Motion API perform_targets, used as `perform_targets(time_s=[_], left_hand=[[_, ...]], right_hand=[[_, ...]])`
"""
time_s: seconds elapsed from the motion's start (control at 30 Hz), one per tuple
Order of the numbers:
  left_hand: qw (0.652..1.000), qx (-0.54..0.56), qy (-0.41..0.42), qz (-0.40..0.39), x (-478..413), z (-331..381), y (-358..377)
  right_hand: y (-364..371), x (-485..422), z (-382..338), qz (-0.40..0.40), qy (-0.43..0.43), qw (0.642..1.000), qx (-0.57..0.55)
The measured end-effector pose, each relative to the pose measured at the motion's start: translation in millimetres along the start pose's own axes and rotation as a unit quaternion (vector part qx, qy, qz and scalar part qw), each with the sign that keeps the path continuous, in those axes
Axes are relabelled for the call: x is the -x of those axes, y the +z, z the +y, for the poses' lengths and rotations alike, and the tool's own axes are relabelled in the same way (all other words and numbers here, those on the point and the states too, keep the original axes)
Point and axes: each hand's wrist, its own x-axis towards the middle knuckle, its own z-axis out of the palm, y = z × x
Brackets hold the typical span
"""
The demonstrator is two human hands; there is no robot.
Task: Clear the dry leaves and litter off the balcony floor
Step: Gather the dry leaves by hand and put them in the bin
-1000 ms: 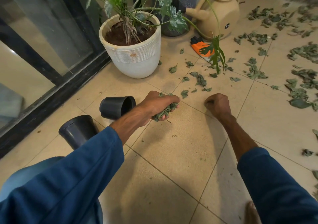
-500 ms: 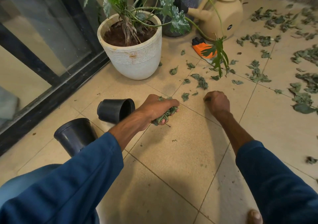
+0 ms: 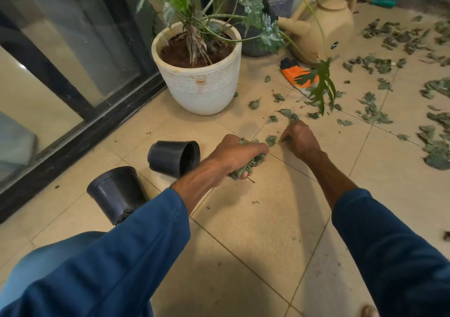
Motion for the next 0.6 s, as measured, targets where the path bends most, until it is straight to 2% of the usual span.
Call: perform_targets(time_s=[0.1, 0.3, 0.53, 0.6], left_hand=[[1.0, 0.0, -0.004, 0.01, 0, -3, -8], [1.0, -0.001, -0.002, 0.009, 1, -3, -10], [1.0, -0.006, 0.005, -0.007, 2, -1, -1], [1.0, -0.002, 0.004, -0.005, 2, -1, -2]], right_hand=[[12, -4, 0, -0.03, 0.015, 0.999, 0.024], [20, 26, 5, 0.024, 0.062, 0.997, 0.025], [7, 25, -7, -0.012, 0.071, 0.994, -0.081], [6, 13, -19, -0.015, 0.044, 0.997, -0.067]])
